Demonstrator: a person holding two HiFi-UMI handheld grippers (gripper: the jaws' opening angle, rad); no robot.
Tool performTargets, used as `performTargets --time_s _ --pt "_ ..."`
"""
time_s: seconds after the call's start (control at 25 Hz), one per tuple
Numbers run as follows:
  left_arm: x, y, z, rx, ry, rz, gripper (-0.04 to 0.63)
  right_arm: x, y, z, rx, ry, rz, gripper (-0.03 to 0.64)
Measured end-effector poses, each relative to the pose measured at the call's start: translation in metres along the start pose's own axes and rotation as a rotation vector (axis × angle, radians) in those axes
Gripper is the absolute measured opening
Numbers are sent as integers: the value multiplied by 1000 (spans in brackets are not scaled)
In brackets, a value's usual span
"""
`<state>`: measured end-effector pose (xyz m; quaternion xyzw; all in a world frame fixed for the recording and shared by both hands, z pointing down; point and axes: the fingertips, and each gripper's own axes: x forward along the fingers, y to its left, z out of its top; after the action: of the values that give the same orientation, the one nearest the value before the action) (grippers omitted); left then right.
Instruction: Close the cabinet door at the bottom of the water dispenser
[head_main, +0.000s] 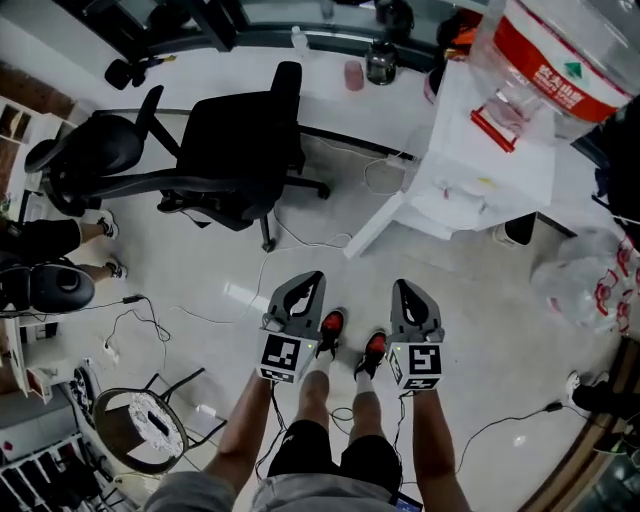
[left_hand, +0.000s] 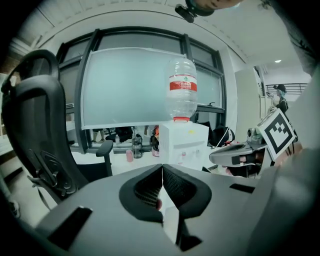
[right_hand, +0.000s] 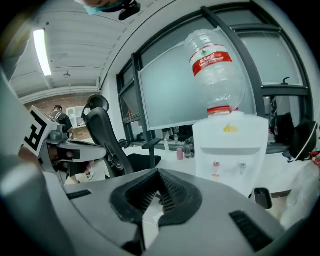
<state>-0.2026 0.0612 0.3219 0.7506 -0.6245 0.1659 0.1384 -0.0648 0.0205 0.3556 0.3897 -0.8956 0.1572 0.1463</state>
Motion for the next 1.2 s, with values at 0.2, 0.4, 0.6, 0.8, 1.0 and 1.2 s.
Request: performTargets --time_s 0.2,0.4,0.6,0.8,1.0,1.2 --pt "27 27 -57 -10 57 -22 25 49 11 -48 24 62 -8 17" --pt "62 55 -115 -13 105 -51 25 101 15 -100 47 118 -13 17" --pt "93 77 -162 -24 137 -75 25 140 9 -150 74 170 -40 17" --pt "122 92 -204 -63 150 -89 25 175 6 -194 97 214 -49 17" --pt "145 106 -248 -78 177 -97 25 204 2 -237 119 249 -75 17" --pt "159 109 -277 -66 204 -122 25 227 -1 -271 156 289 -112 18"
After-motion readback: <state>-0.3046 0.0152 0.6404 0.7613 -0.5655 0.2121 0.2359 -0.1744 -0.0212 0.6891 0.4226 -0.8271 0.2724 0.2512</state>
